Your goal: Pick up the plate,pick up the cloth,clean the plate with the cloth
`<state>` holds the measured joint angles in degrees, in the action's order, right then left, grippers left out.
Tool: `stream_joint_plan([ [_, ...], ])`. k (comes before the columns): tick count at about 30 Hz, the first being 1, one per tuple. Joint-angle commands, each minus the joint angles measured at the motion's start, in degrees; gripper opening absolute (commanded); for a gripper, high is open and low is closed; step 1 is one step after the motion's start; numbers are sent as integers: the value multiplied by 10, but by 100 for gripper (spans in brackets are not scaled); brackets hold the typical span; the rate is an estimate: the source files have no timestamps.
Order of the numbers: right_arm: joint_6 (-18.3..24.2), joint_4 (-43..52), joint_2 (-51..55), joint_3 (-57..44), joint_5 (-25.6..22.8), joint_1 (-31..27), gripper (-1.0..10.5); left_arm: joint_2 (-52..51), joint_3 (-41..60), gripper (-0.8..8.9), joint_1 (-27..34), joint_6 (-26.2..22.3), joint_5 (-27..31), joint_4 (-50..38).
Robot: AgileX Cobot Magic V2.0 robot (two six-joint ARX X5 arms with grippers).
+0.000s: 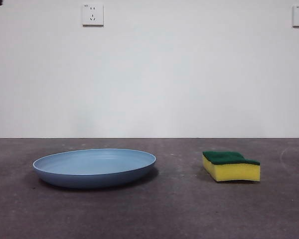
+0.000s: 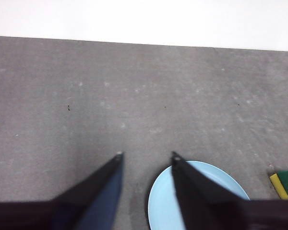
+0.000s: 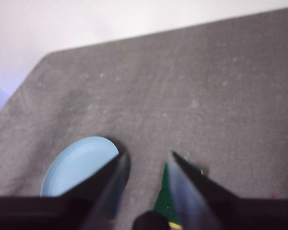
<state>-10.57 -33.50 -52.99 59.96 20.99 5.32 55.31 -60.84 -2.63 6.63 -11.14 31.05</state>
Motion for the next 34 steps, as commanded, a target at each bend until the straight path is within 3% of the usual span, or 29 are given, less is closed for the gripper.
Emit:
stream_joint_plan([
  [1, 10, -8, -22, 8, 1, 0, 541, 18, 3, 421, 1, -7, -14, 18],
  [7, 10, -23, -34, 8, 1, 0, 536, 87, 3, 412, -11, -29, -65, 76],
  [16, 10, -44, -34, 8, 1, 0, 536, 263, 2, 408, -52, -46, -71, 33],
  [25, 10, -71, -34, 8, 1, 2, 536, 428, -69, 408, -91, -50, -13, 43],
  [29, 10, -87, -34, 8, 1, 2, 535, 454, -85, 408, -103, -52, 34, 44],
  [34, 10, -95, -34, 8, 1, 2, 535, 468, -85, 404, -104, -52, 40, 33],
])
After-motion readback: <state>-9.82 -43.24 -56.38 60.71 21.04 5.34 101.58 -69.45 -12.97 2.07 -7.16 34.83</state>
